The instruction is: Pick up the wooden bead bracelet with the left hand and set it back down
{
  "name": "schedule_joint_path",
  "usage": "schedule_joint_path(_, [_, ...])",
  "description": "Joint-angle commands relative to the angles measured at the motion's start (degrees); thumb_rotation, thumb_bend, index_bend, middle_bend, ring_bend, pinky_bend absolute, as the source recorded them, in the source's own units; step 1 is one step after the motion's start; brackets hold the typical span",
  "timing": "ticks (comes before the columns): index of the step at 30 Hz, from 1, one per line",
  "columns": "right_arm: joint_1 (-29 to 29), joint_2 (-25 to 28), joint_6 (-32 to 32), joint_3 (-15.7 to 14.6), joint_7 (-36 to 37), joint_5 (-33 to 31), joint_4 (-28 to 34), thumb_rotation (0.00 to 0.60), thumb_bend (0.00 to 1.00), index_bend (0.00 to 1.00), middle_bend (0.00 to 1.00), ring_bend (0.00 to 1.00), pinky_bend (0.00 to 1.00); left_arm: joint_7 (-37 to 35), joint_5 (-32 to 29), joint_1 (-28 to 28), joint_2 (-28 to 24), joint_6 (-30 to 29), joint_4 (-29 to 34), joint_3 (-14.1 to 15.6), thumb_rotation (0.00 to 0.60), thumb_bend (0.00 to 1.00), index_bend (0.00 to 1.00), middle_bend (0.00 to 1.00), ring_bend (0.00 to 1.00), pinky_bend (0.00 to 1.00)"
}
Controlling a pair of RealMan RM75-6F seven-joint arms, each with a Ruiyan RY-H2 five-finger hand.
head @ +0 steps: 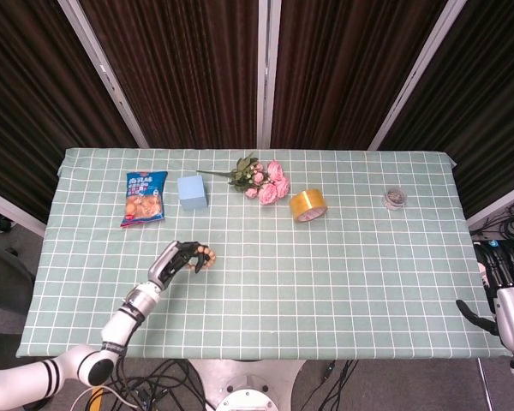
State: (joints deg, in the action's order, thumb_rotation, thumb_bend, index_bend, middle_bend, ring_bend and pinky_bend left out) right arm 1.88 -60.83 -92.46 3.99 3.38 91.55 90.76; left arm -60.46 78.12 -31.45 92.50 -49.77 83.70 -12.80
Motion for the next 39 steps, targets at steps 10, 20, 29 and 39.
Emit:
schedule_joint_path(10, [-0.1, 0.1, 0.1, 0.0, 0.0, -0.2, 0.1, 0.6, 0.08, 0.0, 0.08, 0.0, 0.0, -0.4, -0.5, -0.6, 0.8, -0.7, -1.2, 0.3, 0.355, 0.59, 0.63, 0.73, 0.43, 0.15])
schedule_joint_path(20, [0.2, 0.3, 0.5, 0.1, 0.0, -0.3, 0.3, 0.6, 0.08, 0.0, 0.08, 0.0, 0.0, -2.0, 0.6, -1.1, 0.7, -0.7, -1.6, 1.0, 0.354, 0.68, 0.56, 0.66, 0.43, 0.15])
schedule_joint_path(29, [0.0, 0.4, 0.4, 0.0, 0.3, -0.4, 0.2, 0.6, 0.08, 0.0, 0.08, 0.0, 0.0, -3.3, 2.0, -1.8, 0.7, -1.1, -2.3, 1.7, 0.402, 0.76, 0.49, 0.59, 0.43, 0.15])
schedule_joint_path(39, [-0.1, 0.4, 0.4, -0.1, 0.4, -0.4, 0.3, 0.6, 0.08, 0.0, 0.08, 0.0, 0.0, -6.3, 2.0, -2.1, 0.0, -0.9, -1.6, 2.0, 0.074, 0.76, 0.5, 0.6, 0.43, 0.15])
